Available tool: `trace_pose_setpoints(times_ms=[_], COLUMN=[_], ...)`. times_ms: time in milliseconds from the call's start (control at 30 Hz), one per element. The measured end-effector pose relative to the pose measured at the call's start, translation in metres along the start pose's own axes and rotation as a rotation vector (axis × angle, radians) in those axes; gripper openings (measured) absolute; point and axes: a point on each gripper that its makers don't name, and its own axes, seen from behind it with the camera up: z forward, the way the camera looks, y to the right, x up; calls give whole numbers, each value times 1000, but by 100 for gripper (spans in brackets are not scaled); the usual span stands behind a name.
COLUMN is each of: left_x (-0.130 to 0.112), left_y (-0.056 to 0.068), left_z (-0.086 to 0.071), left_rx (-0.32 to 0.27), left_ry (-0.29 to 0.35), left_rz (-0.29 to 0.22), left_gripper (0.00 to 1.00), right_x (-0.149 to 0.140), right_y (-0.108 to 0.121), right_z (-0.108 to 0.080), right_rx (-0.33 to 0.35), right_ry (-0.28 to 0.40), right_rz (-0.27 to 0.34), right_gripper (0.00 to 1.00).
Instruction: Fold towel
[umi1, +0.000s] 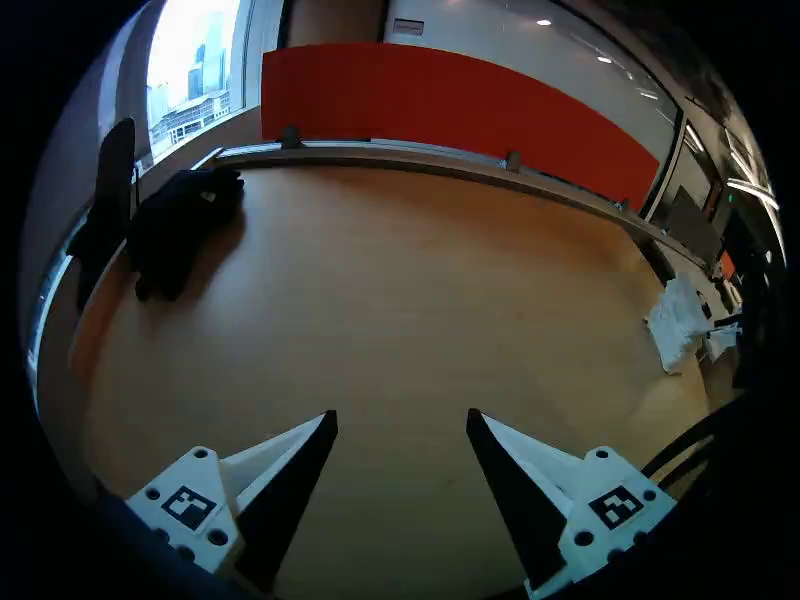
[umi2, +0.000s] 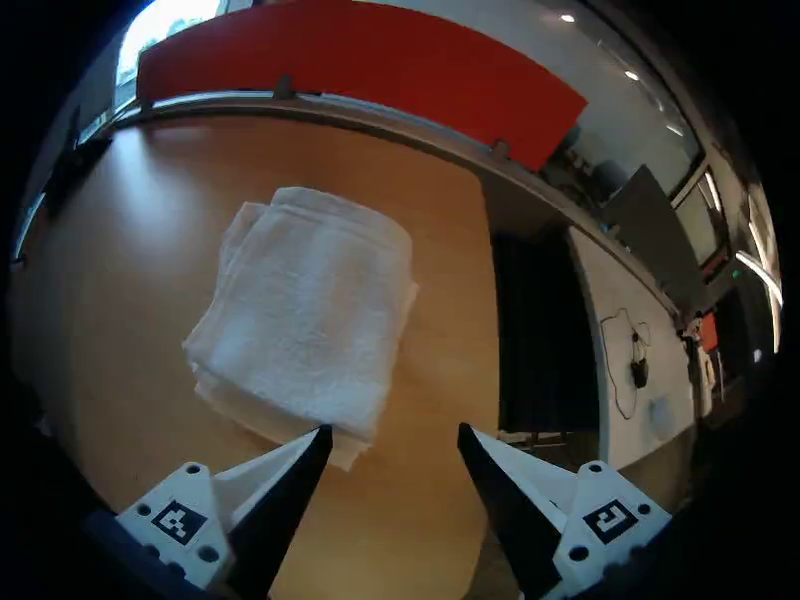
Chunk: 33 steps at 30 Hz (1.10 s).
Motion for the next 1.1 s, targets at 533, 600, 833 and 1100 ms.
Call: trace_pose_setpoints(times_ms=[533,600,833,1100], left_x=[1,2,5,10], left_y=[-7,-8,-11,-14], left_z=[-4,-4,-7,-11], left_rx=[-2,-2,-2,-1], left_ry=[11,13,27,46], left_rz=[-7,-7,-8,-9], left_gripper=[96,96,96,96], right_x=[28,36,61,86], right_y=[-23,-30,-54,-76], right_z=[-21,-25,-31,-41], right_rx=[36,48,78,99], right_ry=[85,109,180,261], right_rz=[58,72,121,182], right_gripper=[97,97,97,97])
